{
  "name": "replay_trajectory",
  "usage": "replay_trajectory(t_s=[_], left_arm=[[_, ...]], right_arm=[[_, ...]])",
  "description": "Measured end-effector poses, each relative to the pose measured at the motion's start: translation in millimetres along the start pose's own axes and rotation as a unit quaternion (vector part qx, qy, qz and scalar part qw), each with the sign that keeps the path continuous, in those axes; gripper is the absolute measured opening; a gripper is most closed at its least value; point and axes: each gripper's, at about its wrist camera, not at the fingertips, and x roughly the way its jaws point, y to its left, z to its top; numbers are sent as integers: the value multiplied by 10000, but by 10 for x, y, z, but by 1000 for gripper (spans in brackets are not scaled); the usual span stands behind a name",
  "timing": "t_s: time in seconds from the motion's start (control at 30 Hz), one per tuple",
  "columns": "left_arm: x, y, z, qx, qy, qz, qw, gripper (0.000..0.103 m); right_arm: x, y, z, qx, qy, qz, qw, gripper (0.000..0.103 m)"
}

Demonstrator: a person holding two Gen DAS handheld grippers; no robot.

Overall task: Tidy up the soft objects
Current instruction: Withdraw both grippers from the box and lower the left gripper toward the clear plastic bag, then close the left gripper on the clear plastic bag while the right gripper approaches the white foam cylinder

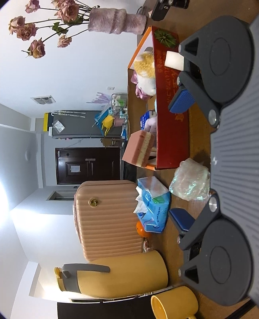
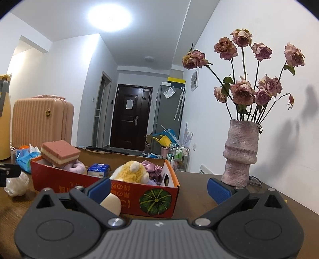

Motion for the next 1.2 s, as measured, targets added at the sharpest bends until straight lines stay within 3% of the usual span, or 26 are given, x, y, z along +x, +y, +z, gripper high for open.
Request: replay_trajectory(t_s=[0.43,0.77,1.0,1.03,1.13,1.2], left_arm=[[188,204,-46,72,344,-140,9993,103],[728,388,-69,81,1110,-188,9936,103],[889,386,-34,147,1179,-259,9926,103],[900,378,-33,171,1179,-256,9925,101],[920,364,-23,201,1180,-301,9924,82],[937,362,-20,217,1211,-334,9918,58]], right_arm=[[37,-24,-18,20,143,-48,9999,103],[80,-24,-25,-12,249,-114,9996,103],[107,-25,-29,-32,314,-175,9993,103],[112,-24,-30,-34,322,-186,9993,103],[121,-27,-32,-37,339,-220,9992,103],[127,-28,-32,-34,346,-244,9991,103]])
